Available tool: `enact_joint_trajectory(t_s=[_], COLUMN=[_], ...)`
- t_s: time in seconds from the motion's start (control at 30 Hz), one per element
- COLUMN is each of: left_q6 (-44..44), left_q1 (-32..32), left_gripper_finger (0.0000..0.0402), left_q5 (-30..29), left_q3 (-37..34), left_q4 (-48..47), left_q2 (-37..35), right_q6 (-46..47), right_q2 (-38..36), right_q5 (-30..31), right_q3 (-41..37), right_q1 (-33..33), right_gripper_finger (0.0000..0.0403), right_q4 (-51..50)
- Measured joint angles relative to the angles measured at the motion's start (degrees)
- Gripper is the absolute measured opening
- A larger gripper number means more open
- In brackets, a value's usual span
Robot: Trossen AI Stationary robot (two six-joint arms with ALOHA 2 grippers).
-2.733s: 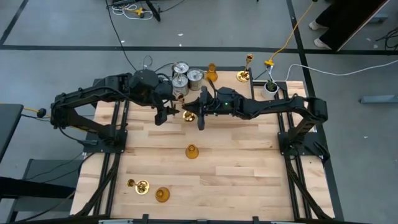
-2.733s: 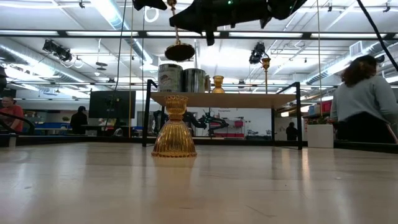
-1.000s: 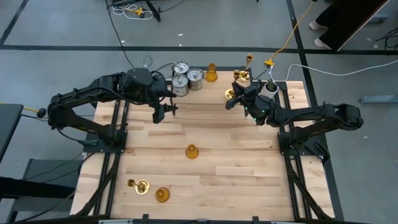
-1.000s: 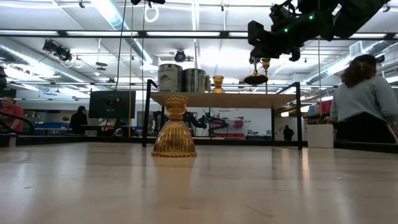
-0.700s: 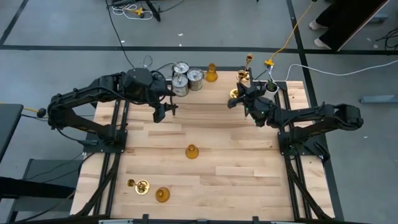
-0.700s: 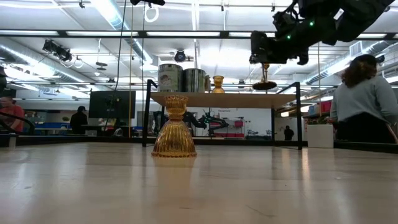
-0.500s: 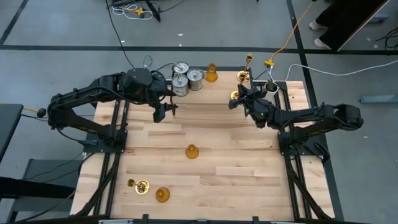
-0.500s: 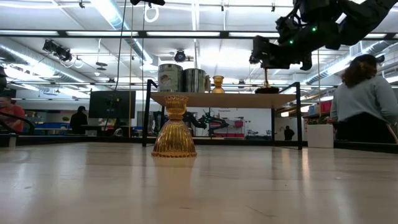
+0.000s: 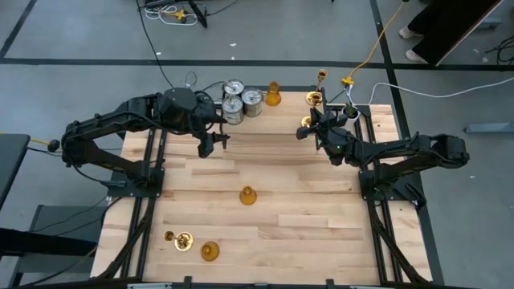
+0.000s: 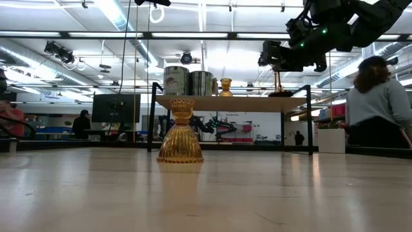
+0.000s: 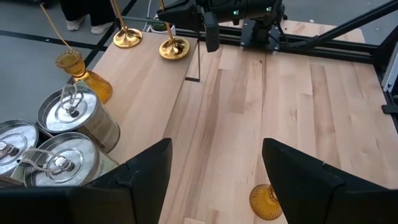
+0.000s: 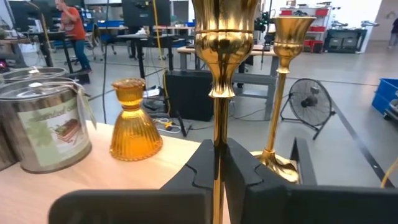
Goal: Pick & Place candle stick holders
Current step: Put the top gold candle holder on the shelf aligned with the other gold candle holder
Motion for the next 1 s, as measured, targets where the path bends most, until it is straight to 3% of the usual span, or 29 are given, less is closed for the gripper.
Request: enact_joint_trajectory(t_s=[0.43,1.0], left_q6=[-0.02,-0.03], left_q1=[0.00,-0.02], left_gripper_finger=[0.0256,0.0256], left_q5=[0.02,0.02], left_q3=[0.00,0.00], left_q4=[0.00,0.00], left_q2=[0.00,0.00], right_q6=[0.09,-2.67], right_q2=[0.00,0.00], right_q5=[0.24,0.24], right_q3=[0.00,0.00], right_q1=[0.00,0.00], right_gripper_finger=[0.0030,0.0166], right_q4=[-0.40,0.89])
